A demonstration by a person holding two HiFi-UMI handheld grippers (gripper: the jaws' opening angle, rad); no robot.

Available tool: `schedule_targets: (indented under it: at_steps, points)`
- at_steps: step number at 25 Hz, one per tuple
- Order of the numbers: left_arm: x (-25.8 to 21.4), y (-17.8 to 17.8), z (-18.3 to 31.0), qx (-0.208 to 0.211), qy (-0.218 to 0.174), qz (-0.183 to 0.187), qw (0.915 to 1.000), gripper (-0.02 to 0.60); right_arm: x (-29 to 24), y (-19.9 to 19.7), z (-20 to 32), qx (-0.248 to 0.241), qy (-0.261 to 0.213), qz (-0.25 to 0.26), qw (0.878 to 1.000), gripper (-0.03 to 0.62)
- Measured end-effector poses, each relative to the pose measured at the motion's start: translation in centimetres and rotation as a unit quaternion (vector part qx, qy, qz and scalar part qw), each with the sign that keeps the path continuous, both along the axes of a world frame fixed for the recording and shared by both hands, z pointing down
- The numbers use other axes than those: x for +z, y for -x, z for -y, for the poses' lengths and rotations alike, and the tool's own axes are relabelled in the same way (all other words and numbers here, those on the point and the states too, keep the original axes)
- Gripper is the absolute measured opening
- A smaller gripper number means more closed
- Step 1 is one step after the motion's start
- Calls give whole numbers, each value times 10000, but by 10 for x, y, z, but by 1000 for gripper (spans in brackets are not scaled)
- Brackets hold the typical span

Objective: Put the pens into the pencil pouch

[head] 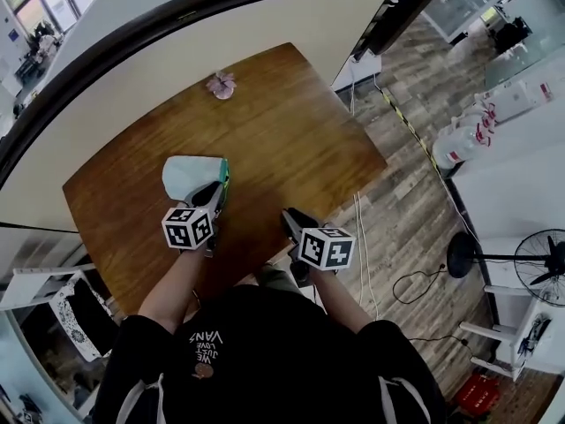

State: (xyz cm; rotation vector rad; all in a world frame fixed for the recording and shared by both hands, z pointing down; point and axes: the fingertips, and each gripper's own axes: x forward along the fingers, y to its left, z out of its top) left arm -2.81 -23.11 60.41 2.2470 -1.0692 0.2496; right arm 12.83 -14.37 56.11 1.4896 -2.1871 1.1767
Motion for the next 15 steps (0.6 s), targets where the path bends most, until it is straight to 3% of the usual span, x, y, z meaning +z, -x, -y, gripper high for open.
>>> schedule_targets:
  at_steps: [8,15]
  points:
    - [-4,6,-4,100,-176,173,9996,52,-4,9,-12,29,-77,-71,9999,48]
    - [-29,30,-24,59,-483,408,9980,126,-13,24,-23,174,-289,-111,9994,48]
